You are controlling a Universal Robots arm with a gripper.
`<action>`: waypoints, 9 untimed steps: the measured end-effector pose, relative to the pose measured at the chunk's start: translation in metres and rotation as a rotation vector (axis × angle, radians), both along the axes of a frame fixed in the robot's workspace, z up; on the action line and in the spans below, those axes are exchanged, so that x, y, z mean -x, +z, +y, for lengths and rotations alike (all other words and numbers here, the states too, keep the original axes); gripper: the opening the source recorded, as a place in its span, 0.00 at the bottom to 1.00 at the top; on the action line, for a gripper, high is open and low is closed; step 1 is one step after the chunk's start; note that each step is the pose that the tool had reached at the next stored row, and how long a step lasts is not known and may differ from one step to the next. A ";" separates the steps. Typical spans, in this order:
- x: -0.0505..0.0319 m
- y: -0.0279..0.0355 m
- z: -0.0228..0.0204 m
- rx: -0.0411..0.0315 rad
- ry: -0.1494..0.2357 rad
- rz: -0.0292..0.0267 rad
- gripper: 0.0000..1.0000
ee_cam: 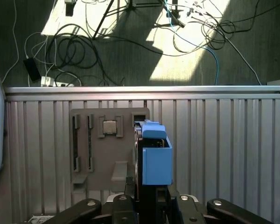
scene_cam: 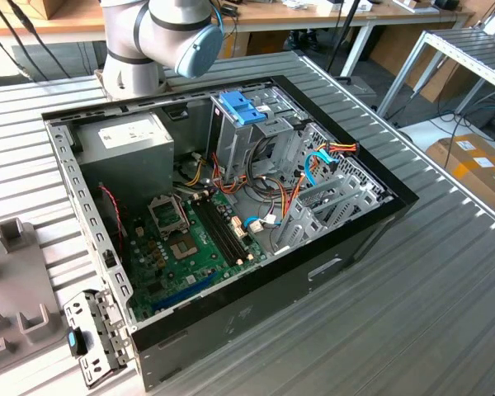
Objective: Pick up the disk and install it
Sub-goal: 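Pick up the disk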
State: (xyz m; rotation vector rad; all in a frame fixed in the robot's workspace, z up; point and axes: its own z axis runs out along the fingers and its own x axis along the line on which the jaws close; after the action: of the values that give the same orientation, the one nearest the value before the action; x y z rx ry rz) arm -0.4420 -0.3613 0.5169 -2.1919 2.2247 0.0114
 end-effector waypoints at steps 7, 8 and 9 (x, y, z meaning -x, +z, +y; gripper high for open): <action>-0.0022 0.0001 0.0000 0.0000 0.000 0.0001 0.35; -0.0039 0.0001 0.0000 0.0001 0.000 0.0001 0.35; -0.0058 0.0001 0.0000 0.0000 0.000 0.0001 0.35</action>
State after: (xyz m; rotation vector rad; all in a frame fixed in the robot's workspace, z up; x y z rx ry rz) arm -0.4362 -0.3614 0.5170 -2.1920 2.2247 0.0114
